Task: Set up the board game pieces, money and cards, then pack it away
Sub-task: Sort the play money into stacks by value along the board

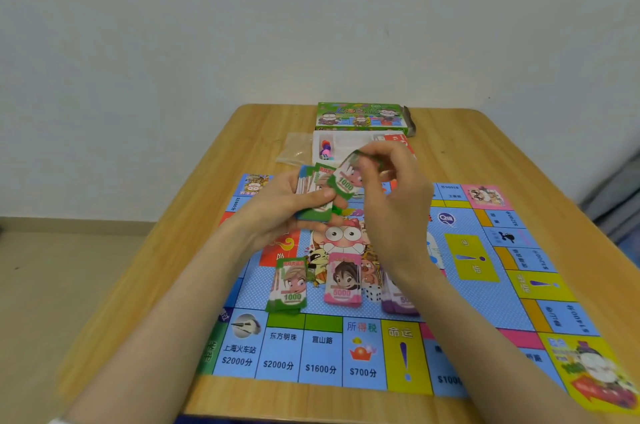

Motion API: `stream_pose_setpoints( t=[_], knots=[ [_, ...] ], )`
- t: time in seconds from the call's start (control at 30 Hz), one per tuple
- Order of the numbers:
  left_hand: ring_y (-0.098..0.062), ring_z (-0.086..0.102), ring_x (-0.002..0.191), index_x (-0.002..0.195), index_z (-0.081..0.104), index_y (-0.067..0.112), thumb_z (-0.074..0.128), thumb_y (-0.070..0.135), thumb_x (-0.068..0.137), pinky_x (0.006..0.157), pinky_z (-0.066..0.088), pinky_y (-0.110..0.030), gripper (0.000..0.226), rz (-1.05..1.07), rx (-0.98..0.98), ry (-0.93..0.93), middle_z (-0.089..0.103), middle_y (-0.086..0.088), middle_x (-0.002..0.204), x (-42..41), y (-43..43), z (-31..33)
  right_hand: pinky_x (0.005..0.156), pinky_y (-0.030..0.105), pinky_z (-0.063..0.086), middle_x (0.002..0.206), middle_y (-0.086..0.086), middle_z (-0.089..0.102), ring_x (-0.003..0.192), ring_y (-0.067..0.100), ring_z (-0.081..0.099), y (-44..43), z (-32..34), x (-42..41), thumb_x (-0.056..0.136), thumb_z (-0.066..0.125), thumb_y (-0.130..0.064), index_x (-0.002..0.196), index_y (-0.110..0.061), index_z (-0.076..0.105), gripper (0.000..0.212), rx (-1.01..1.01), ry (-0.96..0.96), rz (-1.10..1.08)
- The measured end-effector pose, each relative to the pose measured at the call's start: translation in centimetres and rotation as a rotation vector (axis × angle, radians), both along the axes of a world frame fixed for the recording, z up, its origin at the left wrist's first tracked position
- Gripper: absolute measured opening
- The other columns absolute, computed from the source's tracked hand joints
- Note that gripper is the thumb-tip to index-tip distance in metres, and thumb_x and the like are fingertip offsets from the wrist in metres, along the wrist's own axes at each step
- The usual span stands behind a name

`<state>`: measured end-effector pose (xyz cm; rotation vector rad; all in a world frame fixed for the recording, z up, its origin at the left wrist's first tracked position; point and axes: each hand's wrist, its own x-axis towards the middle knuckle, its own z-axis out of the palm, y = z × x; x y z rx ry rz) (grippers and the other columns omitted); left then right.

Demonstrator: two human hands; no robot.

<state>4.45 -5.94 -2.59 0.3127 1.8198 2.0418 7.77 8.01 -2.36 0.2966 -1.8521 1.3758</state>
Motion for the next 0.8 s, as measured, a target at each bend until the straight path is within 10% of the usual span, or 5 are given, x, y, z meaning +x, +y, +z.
stream_pose_setpoints(
  t=[0.23, 0.33, 0.8],
  knots=[
    [-0.011, 0.066, 0.052, 0.092, 0.058, 0.009, 0.05, 0.011, 0.095, 0.045, 0.053, -0.021, 0.009, 0.099, 0.017, -0.056, 0.07, -0.002, 0.065, -0.1, 0.2, 0.0, 0.065, 0.02, 0.051, 0.082, -0.007, 0.065, 0.074, 0.003, 0.063, -0.5, 1.0, 0.9, 0.089, 0.056, 0.0, 0.083, -0.025, 0.057, 0.026, -0.096, -0.267, 0.446],
    [-0.01, 0.061, 0.047, 0.083, 0.06, 0.011, 0.049, 0.021, 0.097, 0.044, 0.049, -0.017, 0.021, 0.165, 0.089, -0.074, 0.065, 0.0, 0.059, -0.1, 0.2, 0.1, 0.061, 0.015, 0.048, 0.072, -0.004, 0.066, 0.063, 0.0, 0.061, -1.0, 0.3, 1.1, 0.087, 0.06, 0.0, 0.085, -0.018, 0.06, 0.018, 0.193, -0.468, 0.634],
    [-0.011, 0.05, 0.048, 0.098, 0.057, 0.011, 0.041, 0.034, 0.1, 0.041, 0.041, -0.018, 0.027, 0.185, 0.071, -0.048, 0.047, 0.003, 0.058, -0.9, -0.2, -0.3, 0.071, 0.033, 0.033, 0.087, -0.001, 0.059, 0.085, 0.017, 0.048, -2.6, -2.9, 1.2, 0.082, 0.067, -0.023, 0.1, -0.012, 0.061, 0.022, 0.972, -0.238, 0.462]
  ],
)
